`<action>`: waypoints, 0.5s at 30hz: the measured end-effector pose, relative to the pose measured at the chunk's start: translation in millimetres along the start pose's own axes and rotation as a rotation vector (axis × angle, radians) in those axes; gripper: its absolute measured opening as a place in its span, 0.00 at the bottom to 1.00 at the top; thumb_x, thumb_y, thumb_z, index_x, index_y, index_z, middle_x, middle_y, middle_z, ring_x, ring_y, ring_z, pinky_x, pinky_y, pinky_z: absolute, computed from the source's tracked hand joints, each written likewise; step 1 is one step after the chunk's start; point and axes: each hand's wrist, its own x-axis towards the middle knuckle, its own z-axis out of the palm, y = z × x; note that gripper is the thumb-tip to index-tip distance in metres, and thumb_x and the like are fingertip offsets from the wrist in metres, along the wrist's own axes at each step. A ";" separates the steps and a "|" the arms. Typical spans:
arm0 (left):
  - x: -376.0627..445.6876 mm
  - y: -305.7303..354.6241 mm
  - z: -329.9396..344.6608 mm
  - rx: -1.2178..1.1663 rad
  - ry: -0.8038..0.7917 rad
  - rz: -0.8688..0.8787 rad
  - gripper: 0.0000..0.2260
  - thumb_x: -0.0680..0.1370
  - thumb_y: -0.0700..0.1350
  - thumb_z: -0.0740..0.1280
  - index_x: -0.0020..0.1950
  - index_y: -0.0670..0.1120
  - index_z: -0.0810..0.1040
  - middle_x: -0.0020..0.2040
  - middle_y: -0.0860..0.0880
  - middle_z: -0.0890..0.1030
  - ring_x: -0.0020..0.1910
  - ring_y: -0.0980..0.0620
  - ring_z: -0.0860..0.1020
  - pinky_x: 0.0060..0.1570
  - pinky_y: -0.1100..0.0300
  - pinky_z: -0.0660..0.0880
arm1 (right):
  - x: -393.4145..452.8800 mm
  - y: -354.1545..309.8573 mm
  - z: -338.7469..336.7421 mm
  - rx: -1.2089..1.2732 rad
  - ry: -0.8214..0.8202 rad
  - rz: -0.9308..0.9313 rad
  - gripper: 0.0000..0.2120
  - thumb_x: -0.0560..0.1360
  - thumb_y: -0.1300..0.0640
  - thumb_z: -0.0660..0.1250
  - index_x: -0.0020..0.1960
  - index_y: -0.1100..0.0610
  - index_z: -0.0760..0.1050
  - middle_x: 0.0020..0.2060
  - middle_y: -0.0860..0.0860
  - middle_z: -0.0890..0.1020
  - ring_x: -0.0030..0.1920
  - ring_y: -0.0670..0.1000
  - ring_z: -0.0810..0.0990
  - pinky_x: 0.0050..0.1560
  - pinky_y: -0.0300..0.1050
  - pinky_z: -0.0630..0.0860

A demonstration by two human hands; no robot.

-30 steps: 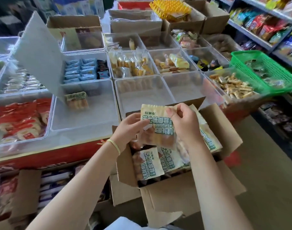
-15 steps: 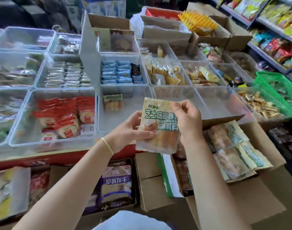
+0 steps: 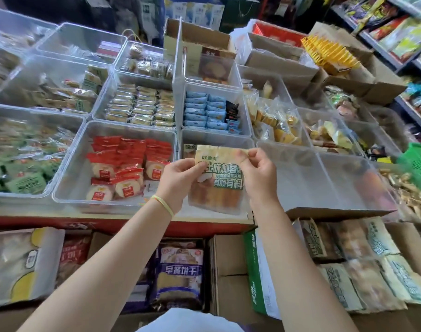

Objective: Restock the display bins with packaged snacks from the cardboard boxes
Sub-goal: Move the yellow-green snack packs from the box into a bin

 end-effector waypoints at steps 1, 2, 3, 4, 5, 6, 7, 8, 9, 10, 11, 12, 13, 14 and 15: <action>5.1 -0.7 -2.7 -0.022 0.042 0.001 0.11 0.76 0.44 0.73 0.34 0.45 0.81 0.34 0.44 0.82 0.40 0.44 0.80 0.47 0.46 0.74 | 5.9 1.3 0.3 -0.016 -0.119 0.059 0.09 0.78 0.48 0.70 0.42 0.51 0.78 0.38 0.48 0.82 0.42 0.48 0.80 0.43 0.47 0.77; 10.2 -0.2 -4.4 -0.048 0.070 0.001 0.09 0.76 0.44 0.73 0.38 0.41 0.81 0.36 0.42 0.83 0.39 0.44 0.81 0.48 0.44 0.76 | 11.9 3.4 -0.4 -0.070 -0.244 0.140 0.10 0.77 0.43 0.70 0.46 0.50 0.80 0.43 0.46 0.84 0.46 0.47 0.81 0.48 0.46 0.79; 15.4 0.5 -4.7 -0.062 0.089 0.003 0.10 0.77 0.43 0.72 0.43 0.36 0.81 0.39 0.40 0.83 0.38 0.45 0.82 0.49 0.43 0.77 | 18.3 6.6 -1.1 -0.144 -0.359 0.237 0.12 0.75 0.39 0.69 0.50 0.48 0.79 0.48 0.44 0.84 0.50 0.46 0.81 0.53 0.48 0.80; 21.6 0.3 -4.8 -0.050 0.111 0.003 0.11 0.77 0.43 0.72 0.46 0.33 0.80 0.41 0.39 0.84 0.38 0.46 0.83 0.49 0.44 0.78 | 24.5 9.7 -1.5 -0.208 -0.449 0.335 0.15 0.75 0.37 0.68 0.52 0.47 0.78 0.51 0.44 0.83 0.52 0.47 0.81 0.55 0.53 0.81; 28.2 -0.3 -3.6 -0.020 0.138 0.001 0.12 0.77 0.42 0.71 0.48 0.32 0.79 0.42 0.38 0.84 0.38 0.47 0.83 0.48 0.44 0.79 | 31.1 12.7 -0.8 -0.244 -0.513 0.407 0.16 0.75 0.37 0.68 0.55 0.47 0.78 0.53 0.46 0.83 0.52 0.50 0.81 0.55 0.57 0.82; 33.2 -0.9 -1.5 0.010 0.159 -0.004 0.11 0.77 0.42 0.71 0.48 0.33 0.80 0.44 0.38 0.85 0.38 0.47 0.83 0.46 0.45 0.81 | 38.0 16.3 0.2 -0.250 -0.549 0.450 0.17 0.76 0.39 0.68 0.57 0.49 0.78 0.54 0.50 0.84 0.52 0.54 0.82 0.52 0.59 0.83; 39.5 -4.6 -0.3 0.028 0.164 -0.010 0.09 0.77 0.42 0.71 0.46 0.35 0.81 0.44 0.38 0.85 0.37 0.47 0.84 0.44 0.47 0.82 | 44.9 19.9 1.6 -0.239 -0.567 0.473 0.16 0.78 0.42 0.68 0.59 0.52 0.78 0.54 0.53 0.84 0.51 0.57 0.83 0.50 0.59 0.83; 44.3 -7.1 1.5 0.034 0.155 -0.017 0.07 0.77 0.42 0.71 0.46 0.38 0.82 0.44 0.39 0.85 0.37 0.47 0.84 0.42 0.48 0.82 | 52.9 24.0 3.0 -0.228 -0.574 0.481 0.15 0.79 0.45 0.67 0.59 0.54 0.78 0.53 0.55 0.85 0.49 0.57 0.84 0.49 0.59 0.84; 50.1 -11.3 1.7 0.040 0.152 -0.019 0.06 0.78 0.43 0.71 0.46 0.40 0.83 0.44 0.40 0.85 0.39 0.47 0.84 0.42 0.50 0.82 | 60.7 29.1 4.5 -0.224 -0.574 0.473 0.13 0.80 0.48 0.67 0.58 0.56 0.78 0.53 0.56 0.85 0.48 0.57 0.84 0.47 0.58 0.84; 56.7 -16.8 0.4 0.069 0.165 -0.004 0.06 0.78 0.45 0.70 0.47 0.43 0.83 0.45 0.43 0.86 0.42 0.47 0.85 0.45 0.50 0.82 | 67.7 35.0 6.4 -0.223 -0.564 0.457 0.10 0.81 0.51 0.66 0.56 0.56 0.78 0.52 0.56 0.85 0.47 0.57 0.83 0.47 0.57 0.84; 66.3 -25.8 -3.8 0.136 0.196 0.028 0.07 0.79 0.46 0.68 0.50 0.45 0.84 0.48 0.46 0.86 0.48 0.47 0.84 0.50 0.51 0.81 | 75.4 42.8 9.1 -0.216 -0.536 0.438 0.07 0.81 0.53 0.66 0.55 0.56 0.78 0.52 0.57 0.84 0.47 0.57 0.83 0.46 0.56 0.84; 77.1 -35.3 -9.6 0.244 0.228 0.061 0.09 0.81 0.46 0.66 0.55 0.46 0.83 0.54 0.47 0.85 0.55 0.48 0.81 0.56 0.51 0.78 | 84.4 51.5 12.0 -0.195 -0.488 0.424 0.07 0.81 0.54 0.66 0.55 0.56 0.78 0.52 0.57 0.84 0.48 0.58 0.82 0.45 0.55 0.83; 89.1 -46.2 -16.8 0.403 0.256 0.077 0.12 0.81 0.45 0.63 0.62 0.46 0.80 0.61 0.48 0.81 0.62 0.48 0.77 0.63 0.51 0.73 | 94.8 62.0 14.6 -0.162 -0.426 0.415 0.07 0.81 0.56 0.66 0.56 0.57 0.79 0.52 0.57 0.84 0.48 0.57 0.82 0.45 0.54 0.83; 100.2 -58.1 -23.8 0.593 0.271 0.068 0.17 0.81 0.44 0.62 0.69 0.44 0.74 0.67 0.46 0.76 0.69 0.48 0.71 0.69 0.51 0.67 | 104.6 72.9 16.5 -0.130 -0.369 0.407 0.08 0.81 0.57 0.66 0.58 0.58 0.78 0.51 0.57 0.84 0.48 0.57 0.82 0.45 0.53 0.82; 109.9 -71.9 -29.9 0.766 0.258 0.029 0.23 0.80 0.43 0.63 0.75 0.43 0.67 0.73 0.44 0.70 0.74 0.46 0.65 0.74 0.51 0.61 | 114.7 83.9 18.9 -0.115 -0.327 0.396 0.07 0.81 0.58 0.66 0.58 0.57 0.78 0.50 0.56 0.83 0.48 0.56 0.82 0.47 0.52 0.81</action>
